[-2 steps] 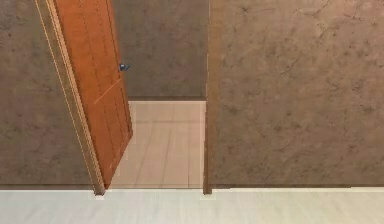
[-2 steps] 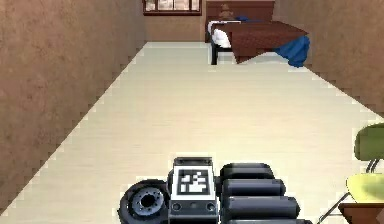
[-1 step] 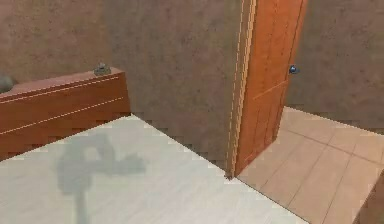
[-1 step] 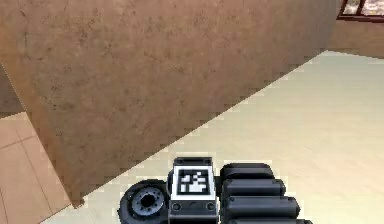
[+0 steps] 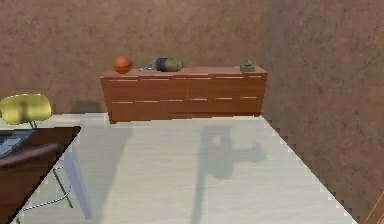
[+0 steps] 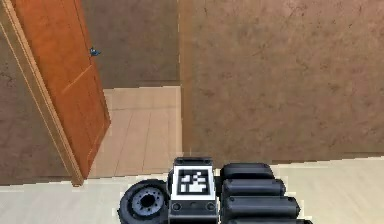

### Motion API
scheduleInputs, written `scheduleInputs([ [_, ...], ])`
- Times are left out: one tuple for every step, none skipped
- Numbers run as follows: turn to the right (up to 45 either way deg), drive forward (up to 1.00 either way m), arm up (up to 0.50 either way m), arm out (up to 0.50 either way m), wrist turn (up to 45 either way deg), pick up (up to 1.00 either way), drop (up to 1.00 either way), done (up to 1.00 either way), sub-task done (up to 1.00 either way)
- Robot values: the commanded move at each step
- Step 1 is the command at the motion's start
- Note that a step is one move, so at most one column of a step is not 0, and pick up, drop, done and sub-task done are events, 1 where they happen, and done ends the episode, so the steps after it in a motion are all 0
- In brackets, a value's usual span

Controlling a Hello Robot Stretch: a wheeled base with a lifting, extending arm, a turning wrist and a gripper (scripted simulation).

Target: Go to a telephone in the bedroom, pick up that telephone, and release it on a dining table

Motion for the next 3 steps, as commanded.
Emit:
scheduleInputs([
  [0.0, 0.3, 0.0, 0.0, 0.0, 0.0, 0.0, 0.0, 0.0],
  [45.0, 0.0, 0.0, 0.0, 0.0, 0.0, 0.0, 0.0, 0.0],
  [45.0, 0.0, 0.0, 0.0, 0.0, 0.0, 0.0, 0.0, 0.0],
])
